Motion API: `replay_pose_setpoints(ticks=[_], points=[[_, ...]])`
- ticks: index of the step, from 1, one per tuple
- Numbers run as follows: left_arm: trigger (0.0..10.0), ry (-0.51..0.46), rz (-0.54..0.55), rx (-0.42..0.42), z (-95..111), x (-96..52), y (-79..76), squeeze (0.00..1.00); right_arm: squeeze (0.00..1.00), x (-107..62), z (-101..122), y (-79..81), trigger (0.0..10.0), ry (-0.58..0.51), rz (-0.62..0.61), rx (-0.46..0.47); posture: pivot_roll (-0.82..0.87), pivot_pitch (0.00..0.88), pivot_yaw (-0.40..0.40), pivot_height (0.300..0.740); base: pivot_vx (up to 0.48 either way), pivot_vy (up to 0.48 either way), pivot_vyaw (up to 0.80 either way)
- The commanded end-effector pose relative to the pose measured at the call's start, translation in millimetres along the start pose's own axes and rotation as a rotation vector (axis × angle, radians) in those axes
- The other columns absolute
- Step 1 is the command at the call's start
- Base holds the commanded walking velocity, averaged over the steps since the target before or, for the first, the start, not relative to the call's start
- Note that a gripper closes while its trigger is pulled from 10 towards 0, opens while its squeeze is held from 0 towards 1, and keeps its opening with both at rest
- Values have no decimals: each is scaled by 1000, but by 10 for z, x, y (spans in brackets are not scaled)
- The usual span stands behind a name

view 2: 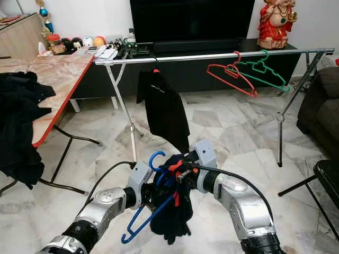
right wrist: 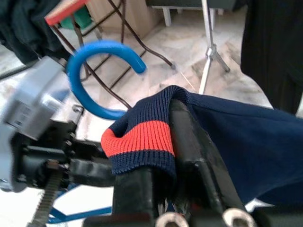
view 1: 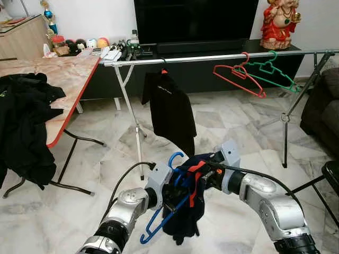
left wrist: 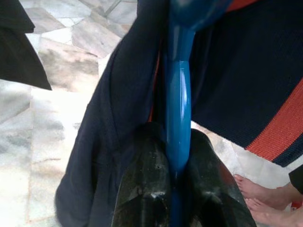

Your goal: Hang hanger

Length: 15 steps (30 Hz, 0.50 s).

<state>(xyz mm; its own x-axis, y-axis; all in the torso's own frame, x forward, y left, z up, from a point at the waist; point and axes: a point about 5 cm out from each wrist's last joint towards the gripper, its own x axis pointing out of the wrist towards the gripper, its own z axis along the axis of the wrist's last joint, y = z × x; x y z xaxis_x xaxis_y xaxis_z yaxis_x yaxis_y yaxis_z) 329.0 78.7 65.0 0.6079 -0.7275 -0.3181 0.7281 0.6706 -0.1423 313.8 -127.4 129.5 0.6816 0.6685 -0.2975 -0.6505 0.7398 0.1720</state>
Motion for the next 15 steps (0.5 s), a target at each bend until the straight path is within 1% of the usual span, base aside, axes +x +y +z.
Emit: replay_pose_setpoints(ticks=[1, 6, 7, 8, 9, 15], points=[[10000, -28, 1, 1, 46, 3, 11, 0, 0, -29, -27, -71, 10000, 15, -51, -4, -70, 31, 10, 740, 0, 0, 0], [10000, -54, 3, -16, 75, -2, 21, 0, 0, -37, -17, -81, 10000, 10, -63, -9, -69, 31, 11, 740, 0, 0, 0], [10000, -61, 1, -21, 84, -2, 21, 0, 831, -36, -12, -75, 10000, 7, -59, -11, -69, 31, 11, 740, 0, 0, 0], [10000, -65, 0, -25, 90, -2, 21, 0, 831, -35, -9, -71, 10000, 5, -56, -12, -69, 31, 11, 740, 0, 0, 0], [10000, -82, -3, -36, 112, -1, 22, 0, 1000, -32, -5, -64, 10000, 4, -53, -13, -69, 31, 12, 740, 0, 0, 0], [10000, -128, 0, -68, 180, -6, 40, 0, 1000, -25, -9, -54, 10000, 3, -51, -12, -69, 32, 12, 740, 0, 0, 0]])
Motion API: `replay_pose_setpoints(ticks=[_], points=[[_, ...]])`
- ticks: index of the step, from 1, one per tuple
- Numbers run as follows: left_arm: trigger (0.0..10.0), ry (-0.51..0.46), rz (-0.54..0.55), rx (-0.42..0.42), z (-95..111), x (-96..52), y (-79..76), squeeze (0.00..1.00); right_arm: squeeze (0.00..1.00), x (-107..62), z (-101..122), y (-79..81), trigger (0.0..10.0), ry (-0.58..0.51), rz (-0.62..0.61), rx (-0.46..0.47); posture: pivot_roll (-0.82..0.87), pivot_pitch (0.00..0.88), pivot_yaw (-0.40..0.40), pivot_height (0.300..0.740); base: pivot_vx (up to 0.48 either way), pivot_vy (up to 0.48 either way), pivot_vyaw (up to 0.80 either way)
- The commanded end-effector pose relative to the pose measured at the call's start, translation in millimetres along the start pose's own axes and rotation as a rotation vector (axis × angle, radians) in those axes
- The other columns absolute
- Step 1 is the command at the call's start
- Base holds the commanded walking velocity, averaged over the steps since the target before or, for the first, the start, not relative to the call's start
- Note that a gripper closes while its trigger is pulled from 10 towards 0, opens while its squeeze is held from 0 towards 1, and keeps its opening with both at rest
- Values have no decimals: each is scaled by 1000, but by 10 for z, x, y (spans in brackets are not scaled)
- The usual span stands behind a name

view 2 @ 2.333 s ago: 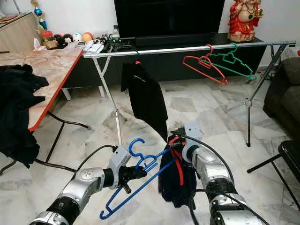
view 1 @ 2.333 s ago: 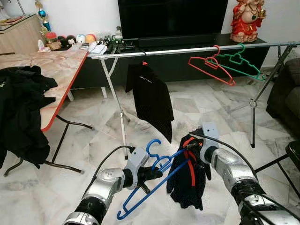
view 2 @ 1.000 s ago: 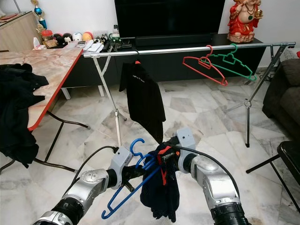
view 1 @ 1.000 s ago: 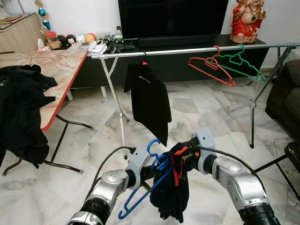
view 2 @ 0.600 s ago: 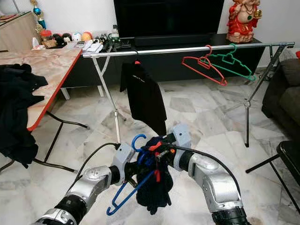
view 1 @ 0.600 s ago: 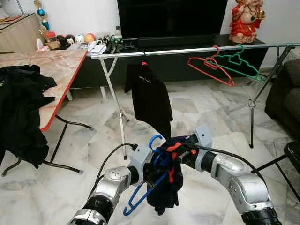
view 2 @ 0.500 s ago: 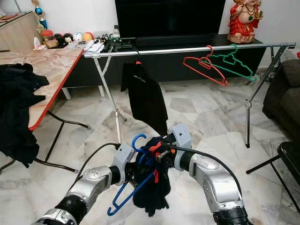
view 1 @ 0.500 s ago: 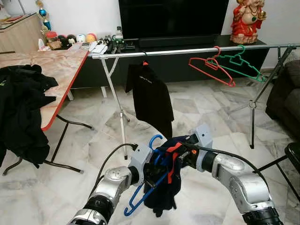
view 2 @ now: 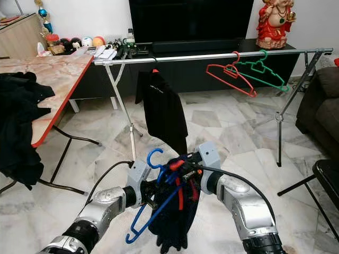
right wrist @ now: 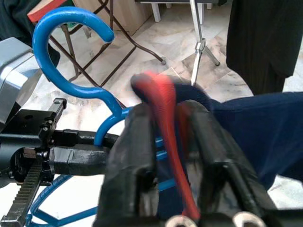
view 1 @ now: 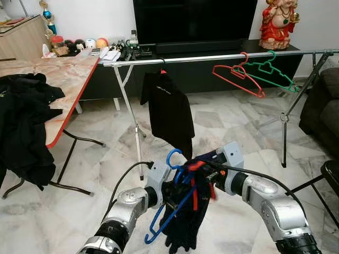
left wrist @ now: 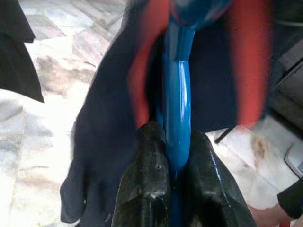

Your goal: Hang hanger

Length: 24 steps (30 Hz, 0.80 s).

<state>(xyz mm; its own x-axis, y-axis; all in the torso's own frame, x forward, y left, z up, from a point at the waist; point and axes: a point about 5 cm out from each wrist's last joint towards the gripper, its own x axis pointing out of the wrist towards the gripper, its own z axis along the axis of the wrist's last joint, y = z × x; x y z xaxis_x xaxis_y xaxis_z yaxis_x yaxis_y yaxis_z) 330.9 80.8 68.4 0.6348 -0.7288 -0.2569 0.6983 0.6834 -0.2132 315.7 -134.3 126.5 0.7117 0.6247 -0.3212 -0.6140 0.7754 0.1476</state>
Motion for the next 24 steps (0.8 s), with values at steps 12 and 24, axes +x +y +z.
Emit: replay_pose_setpoints(ticks=[12, 24], points=[[10000, -64, -25, 0, 127, 29, -24, 0, 1000, -24, 62, 31, 10000, -36, 4, -7, -72, 34, 7, 740, 0, 0, 0], [10000, 13, -140, 68, 3, -27, -78, 0, 1000, -351, 398, -442, 10000, -205, -200, -97, -88, 37, 5, 740, 0, 0, 0]])
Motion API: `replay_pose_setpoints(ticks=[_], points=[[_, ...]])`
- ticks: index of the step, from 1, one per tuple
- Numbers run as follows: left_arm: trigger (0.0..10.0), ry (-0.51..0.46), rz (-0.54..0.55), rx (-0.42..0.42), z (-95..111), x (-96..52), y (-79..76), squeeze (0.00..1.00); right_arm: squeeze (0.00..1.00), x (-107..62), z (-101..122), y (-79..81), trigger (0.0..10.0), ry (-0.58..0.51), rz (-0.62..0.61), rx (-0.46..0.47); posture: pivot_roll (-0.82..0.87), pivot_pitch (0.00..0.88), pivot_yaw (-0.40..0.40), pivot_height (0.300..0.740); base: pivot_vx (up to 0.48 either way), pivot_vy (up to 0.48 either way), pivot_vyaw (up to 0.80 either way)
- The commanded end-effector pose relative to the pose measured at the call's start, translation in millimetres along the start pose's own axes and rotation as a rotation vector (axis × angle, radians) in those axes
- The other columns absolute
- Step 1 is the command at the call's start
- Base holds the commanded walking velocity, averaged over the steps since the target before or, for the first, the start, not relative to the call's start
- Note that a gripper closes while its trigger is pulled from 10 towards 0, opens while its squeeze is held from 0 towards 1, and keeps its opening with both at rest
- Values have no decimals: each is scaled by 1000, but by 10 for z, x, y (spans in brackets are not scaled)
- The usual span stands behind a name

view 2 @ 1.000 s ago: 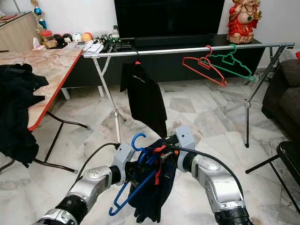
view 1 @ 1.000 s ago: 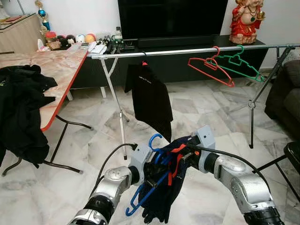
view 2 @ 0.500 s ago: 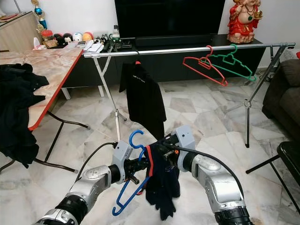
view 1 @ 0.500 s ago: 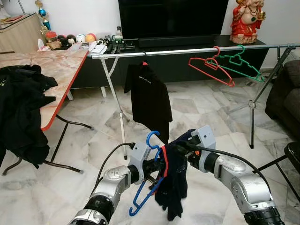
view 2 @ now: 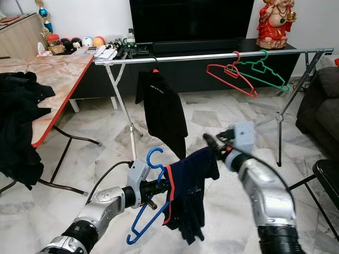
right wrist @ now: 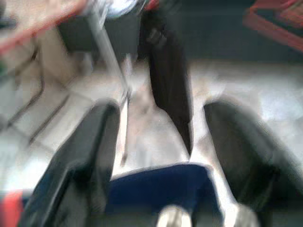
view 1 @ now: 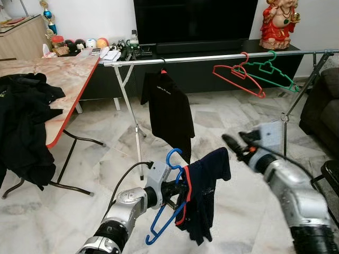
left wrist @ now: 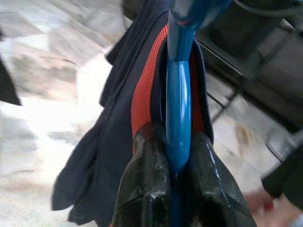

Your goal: Hang hanger

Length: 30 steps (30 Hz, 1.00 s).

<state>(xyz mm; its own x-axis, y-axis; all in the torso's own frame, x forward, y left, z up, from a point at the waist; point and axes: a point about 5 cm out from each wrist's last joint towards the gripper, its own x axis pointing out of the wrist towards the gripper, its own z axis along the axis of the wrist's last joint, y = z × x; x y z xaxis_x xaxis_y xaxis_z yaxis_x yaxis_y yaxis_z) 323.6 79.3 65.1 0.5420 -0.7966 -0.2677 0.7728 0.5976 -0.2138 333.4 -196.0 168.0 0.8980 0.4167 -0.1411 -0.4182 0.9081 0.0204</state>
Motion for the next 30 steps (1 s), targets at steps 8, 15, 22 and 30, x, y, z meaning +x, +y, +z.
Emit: replay_pose_setpoints(ticks=[8, 15, 22, 30], points=[[10000, 41, -184, 86, -32, -39, -127, 0, 0, -168, -74, 54, 10000, 187, 391, -336, -97, 40, 2, 740, 0, 0, 0], [10000, 97, -364, 189, -48, -107, -251, 0, 1000, -406, -64, 99, 10000, 354, 833, -373, -99, 35, -4, 740, 0, 0, 0], [10000, 225, -446, 343, -54, -133, -305, 0, 1000, -330, -247, 68, 10000, 502, 927, -475, -86, 24, -17, 740, 0, 0, 0], [10000, 230, -462, 414, 70, -144, -334, 0, 0, -182, -427, 97, 10000, 523, 896, -542, -63, 9, -20, 740, 0, 0, 0]])
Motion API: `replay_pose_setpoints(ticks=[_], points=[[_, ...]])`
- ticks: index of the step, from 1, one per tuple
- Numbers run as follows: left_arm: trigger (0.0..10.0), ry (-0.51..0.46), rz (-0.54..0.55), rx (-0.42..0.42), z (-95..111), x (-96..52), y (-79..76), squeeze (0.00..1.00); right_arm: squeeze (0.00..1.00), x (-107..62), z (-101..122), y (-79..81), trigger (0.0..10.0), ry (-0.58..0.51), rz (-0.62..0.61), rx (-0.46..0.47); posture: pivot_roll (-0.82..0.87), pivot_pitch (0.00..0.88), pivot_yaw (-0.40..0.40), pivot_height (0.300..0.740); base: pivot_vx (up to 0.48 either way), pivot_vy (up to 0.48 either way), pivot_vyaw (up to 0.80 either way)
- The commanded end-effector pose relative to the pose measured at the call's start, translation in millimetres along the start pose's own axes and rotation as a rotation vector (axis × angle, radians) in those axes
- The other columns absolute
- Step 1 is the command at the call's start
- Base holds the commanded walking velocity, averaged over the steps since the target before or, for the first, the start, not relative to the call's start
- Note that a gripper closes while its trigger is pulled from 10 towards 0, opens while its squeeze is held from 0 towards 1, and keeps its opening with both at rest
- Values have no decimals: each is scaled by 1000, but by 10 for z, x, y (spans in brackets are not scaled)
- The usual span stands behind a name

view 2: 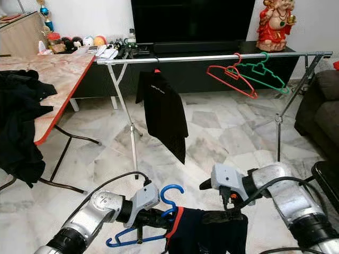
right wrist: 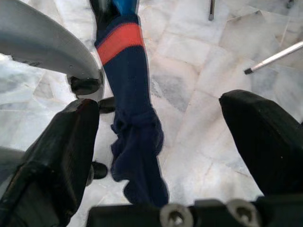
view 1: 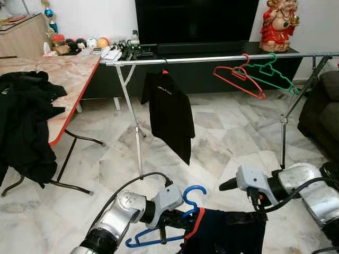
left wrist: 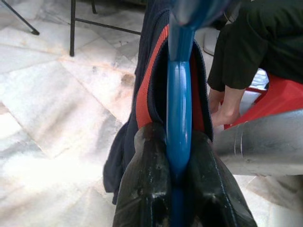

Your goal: Hang hanger

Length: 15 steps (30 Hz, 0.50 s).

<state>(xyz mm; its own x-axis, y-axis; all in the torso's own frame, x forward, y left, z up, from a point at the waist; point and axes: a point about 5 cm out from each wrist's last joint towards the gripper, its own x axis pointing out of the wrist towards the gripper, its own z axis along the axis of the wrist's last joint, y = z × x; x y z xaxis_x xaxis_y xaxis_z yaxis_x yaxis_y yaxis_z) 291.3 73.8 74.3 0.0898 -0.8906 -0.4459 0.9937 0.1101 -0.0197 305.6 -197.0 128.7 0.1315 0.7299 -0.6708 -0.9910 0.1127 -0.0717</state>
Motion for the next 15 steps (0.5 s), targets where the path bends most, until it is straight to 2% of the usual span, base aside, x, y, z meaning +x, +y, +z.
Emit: replay_pose_setpoints(ticks=[1, 8, 11, 15], points=[[10000, -10, -20, 52, 117, -4, -1, 0, 0, 60, -28, -14, 10000, 34, -2, -19, -61, 5, -19, 740, 0, 0, 0], [10000, -11, -32, 63, 158, 29, -25, 0, 0, 137, -94, -11, 10000, 30, 27, -37, -62, 0, -17, 740, 0, 0, 0], [10000, -18, -36, 66, 184, 43, -36, 0, 0, 162, -134, -20, 10000, 43, 0, -38, -61, 0, -18, 740, 0, 0, 0], [10000, -9, -23, 72, 192, 56, -27, 0, 0, 221, -139, -51, 10000, 9, -47, -25, -59, 0, -16, 740, 0, 0, 0]])
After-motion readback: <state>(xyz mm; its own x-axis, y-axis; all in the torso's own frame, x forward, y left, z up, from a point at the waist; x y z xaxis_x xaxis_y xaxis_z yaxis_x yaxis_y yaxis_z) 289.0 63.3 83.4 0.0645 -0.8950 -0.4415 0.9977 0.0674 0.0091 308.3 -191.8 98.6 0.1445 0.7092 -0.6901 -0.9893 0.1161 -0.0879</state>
